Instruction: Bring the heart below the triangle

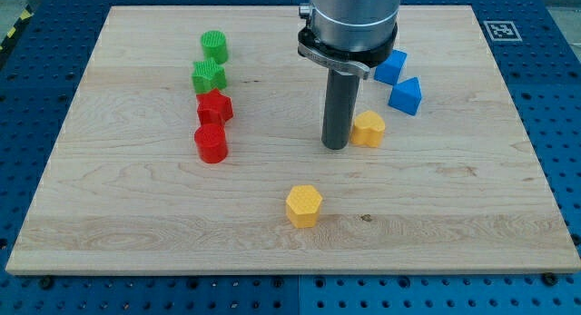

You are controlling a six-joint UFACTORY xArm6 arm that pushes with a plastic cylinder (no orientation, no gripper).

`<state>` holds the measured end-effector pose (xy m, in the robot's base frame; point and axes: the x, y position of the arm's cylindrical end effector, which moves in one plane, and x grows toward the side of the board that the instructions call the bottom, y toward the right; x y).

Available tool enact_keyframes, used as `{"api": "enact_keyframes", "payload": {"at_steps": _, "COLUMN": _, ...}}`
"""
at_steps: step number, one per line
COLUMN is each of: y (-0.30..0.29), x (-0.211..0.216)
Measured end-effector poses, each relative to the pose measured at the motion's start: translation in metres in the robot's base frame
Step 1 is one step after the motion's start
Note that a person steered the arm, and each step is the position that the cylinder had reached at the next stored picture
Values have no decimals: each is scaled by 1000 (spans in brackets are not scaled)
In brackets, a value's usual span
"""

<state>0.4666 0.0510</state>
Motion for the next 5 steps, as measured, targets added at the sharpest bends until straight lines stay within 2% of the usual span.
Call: {"api": "enact_keyframes", "payload": {"at_steps": 5, "y": 71, "x": -5}}
